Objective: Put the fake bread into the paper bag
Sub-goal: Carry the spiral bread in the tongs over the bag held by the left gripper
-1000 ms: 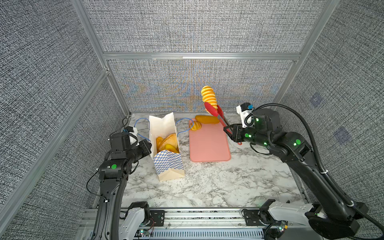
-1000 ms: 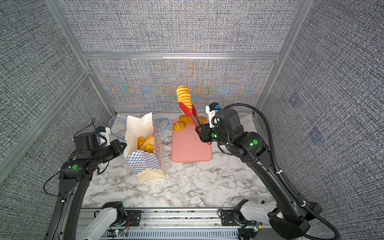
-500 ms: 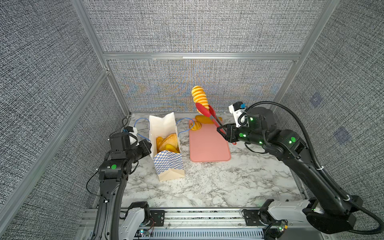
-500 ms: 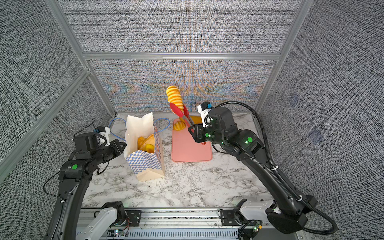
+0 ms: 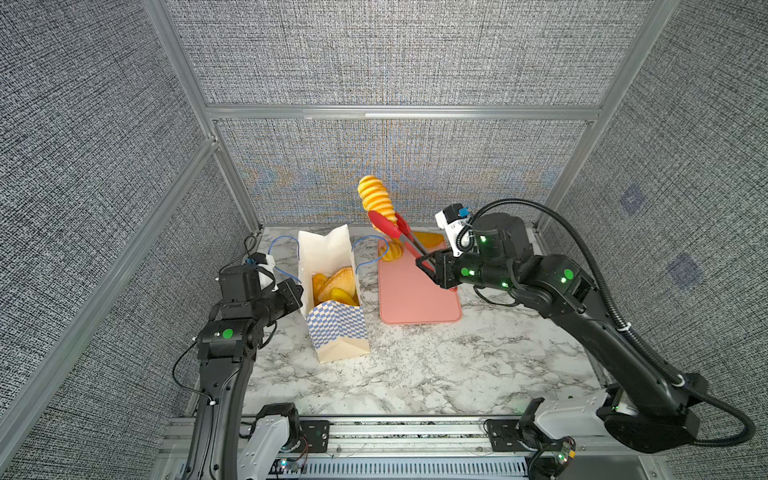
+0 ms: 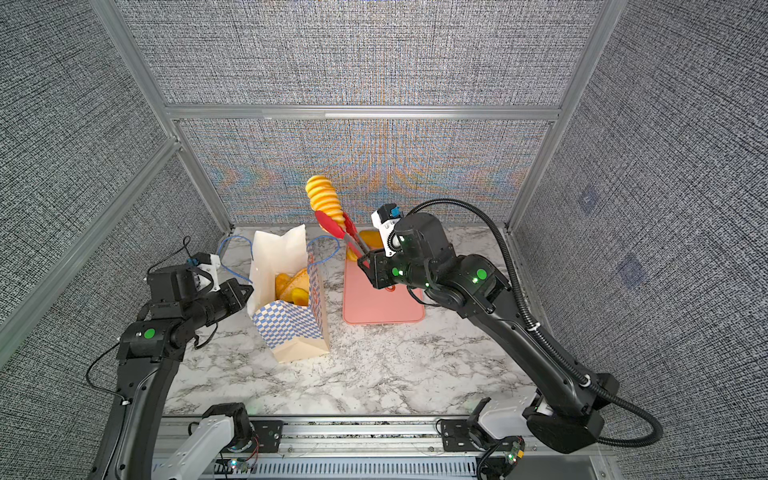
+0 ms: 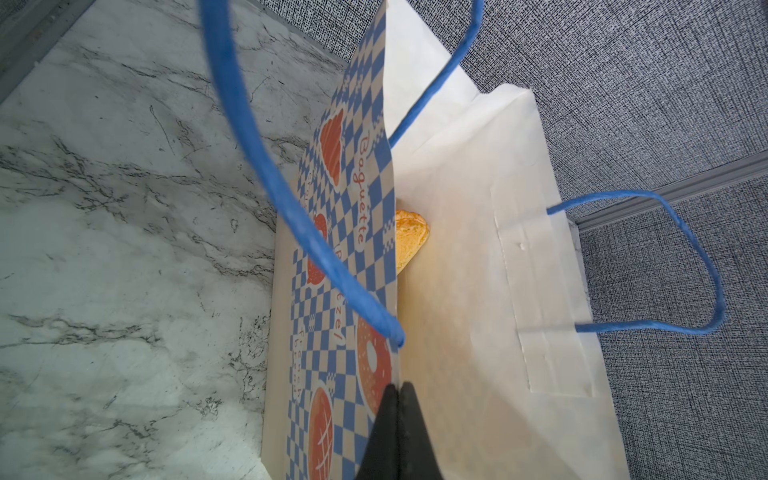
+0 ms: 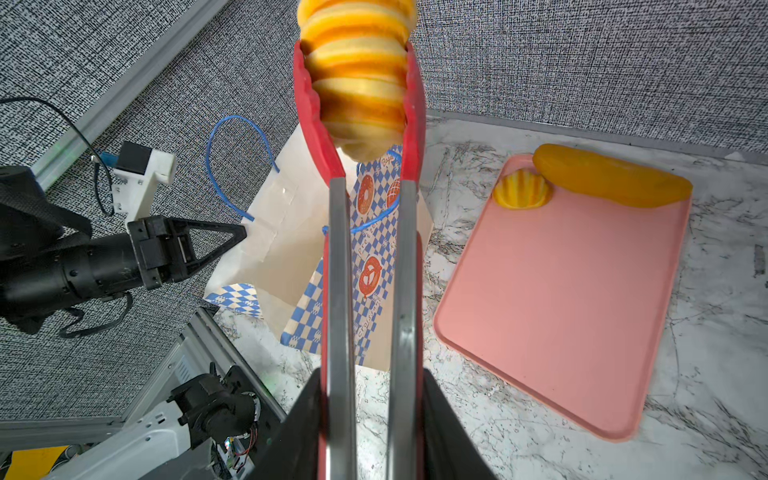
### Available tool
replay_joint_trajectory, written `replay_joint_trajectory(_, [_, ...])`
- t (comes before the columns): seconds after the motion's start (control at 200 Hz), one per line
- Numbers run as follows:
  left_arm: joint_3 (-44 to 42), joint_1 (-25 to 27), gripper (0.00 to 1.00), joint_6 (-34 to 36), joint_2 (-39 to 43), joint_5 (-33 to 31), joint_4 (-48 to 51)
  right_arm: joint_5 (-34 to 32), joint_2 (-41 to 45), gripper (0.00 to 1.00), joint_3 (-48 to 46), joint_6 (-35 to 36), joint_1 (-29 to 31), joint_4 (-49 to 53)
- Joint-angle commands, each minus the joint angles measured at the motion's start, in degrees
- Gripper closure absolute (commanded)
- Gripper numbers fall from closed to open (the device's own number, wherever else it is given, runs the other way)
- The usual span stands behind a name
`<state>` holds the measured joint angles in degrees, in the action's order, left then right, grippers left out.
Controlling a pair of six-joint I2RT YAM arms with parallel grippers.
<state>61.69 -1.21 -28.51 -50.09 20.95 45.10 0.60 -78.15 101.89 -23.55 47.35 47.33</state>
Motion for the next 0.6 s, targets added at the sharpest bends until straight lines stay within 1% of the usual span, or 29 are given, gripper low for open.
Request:
replay_joint_trajectory(0.0, [0.6,0.0,0.99,0.2,0.3,-0.2,-0.5,-1.0,-0.6,0.65,1.2,1.3,1.1,-0.7])
replay_joint_trajectory(0.595, [0.5,0.0,0.99,-0.1,1.0,-0.7,-0.3,-4.9,-5.2,0.65,6.3,3.9,8.6,2.8])
